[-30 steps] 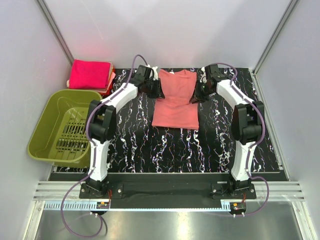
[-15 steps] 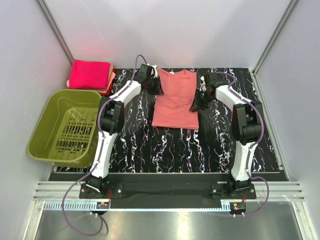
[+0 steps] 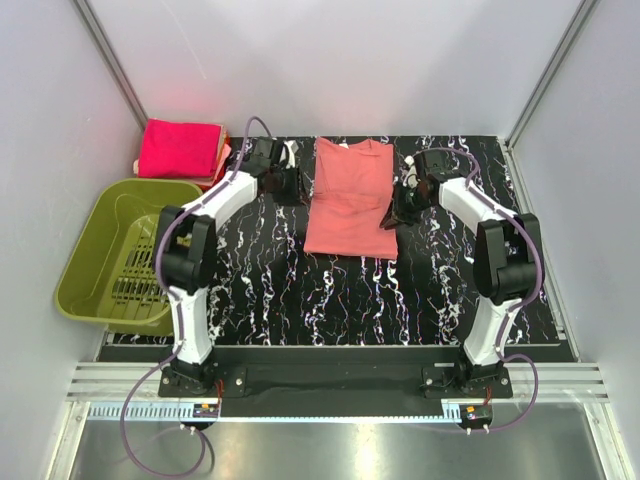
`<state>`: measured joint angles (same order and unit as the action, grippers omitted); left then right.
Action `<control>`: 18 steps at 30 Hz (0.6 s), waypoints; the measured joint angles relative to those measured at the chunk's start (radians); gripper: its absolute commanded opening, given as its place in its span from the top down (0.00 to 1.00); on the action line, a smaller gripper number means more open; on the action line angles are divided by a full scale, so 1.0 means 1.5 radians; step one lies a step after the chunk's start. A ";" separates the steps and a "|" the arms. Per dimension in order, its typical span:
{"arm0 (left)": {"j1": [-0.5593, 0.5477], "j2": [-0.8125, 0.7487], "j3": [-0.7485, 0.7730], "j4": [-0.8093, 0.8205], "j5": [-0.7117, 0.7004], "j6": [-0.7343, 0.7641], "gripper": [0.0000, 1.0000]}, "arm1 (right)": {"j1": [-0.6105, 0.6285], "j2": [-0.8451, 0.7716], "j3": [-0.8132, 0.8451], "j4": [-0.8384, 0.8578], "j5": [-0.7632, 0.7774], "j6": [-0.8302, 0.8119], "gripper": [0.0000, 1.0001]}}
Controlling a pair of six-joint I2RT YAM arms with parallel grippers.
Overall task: Fold and stack the t-shirts
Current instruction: Fold the tshirt
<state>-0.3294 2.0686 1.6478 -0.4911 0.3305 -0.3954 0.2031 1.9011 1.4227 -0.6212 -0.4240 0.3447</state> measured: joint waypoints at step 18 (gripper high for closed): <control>-0.090 -0.069 -0.260 0.131 -0.027 -0.032 0.73 | 0.001 0.018 -0.134 0.046 0.019 -0.011 0.76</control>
<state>-0.4644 1.9644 1.2572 -0.2951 0.2905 -0.4438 0.2050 1.9278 1.2217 -0.5518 -0.3958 0.3279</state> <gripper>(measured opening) 0.262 0.241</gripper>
